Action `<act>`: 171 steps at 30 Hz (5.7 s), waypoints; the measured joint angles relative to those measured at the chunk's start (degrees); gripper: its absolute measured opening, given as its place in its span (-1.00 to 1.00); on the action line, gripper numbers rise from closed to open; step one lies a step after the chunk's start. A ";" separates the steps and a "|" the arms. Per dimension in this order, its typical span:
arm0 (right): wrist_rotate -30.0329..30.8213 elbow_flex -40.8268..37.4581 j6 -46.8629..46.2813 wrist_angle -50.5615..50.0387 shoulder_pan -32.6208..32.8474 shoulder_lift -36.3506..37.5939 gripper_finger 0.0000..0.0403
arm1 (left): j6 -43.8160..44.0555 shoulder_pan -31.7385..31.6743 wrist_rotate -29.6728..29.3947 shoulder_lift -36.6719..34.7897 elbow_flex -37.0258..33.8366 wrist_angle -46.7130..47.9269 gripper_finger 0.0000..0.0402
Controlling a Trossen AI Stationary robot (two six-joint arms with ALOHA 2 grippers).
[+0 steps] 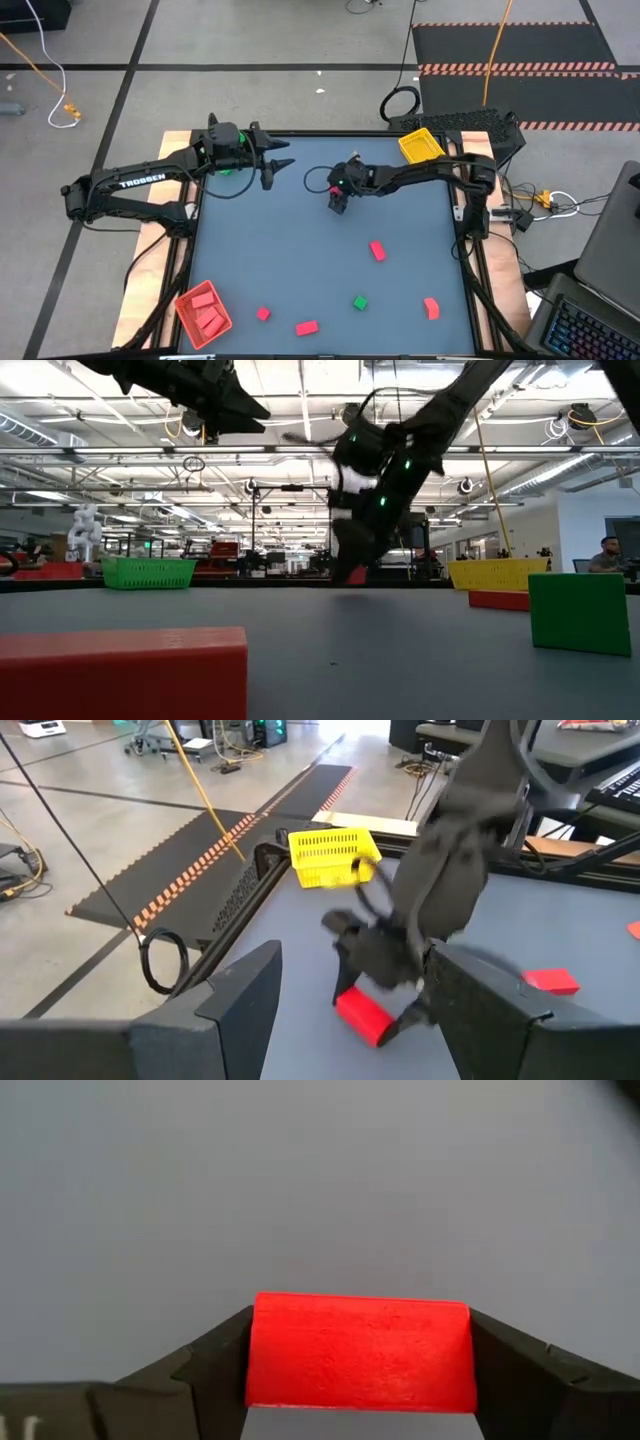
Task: Sort & place blocks by color
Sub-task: Put the red block into the yellow bin
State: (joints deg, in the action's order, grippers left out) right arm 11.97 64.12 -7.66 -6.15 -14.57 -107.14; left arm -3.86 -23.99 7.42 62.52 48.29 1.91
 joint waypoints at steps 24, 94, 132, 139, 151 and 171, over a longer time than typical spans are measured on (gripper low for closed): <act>20.81 -10.96 -6.78 -31.94 -20.02 35.08 0.38 | 1.78 2.35 -0.02 0.00 -0.02 0.94 0.20; -6.59 -18.91 -57.17 -19.99 29.37 23.06 0.69 | 3.33 2.83 0.00 0.00 -0.02 -2.58 0.20; -2.55 -19.04 -51.04 -21.71 28.68 23.81 -0.40 | 2.99 3.23 0.00 0.02 -0.02 -2.56 0.20; 11.14 -18.97 -41.09 -23.00 22.30 32.55 -0.33 | 2.91 3.23 0.00 0.02 -0.02 -3.43 0.20; 24.15 -18.93 -20.29 -24.22 -8.63 39.39 -0.36 | 3.09 3.52 0.00 0.02 -0.02 -4.37 0.20; 17.91 -27.66 -13.70 -15.09 -27.43 39.40 -0.11 | 2.65 3.52 0.00 0.04 -0.02 -3.43 0.20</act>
State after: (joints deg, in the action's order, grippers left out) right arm 29.87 36.45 -21.36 -21.24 -42.00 -67.75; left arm -1.20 -20.47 7.42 62.57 48.27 -1.52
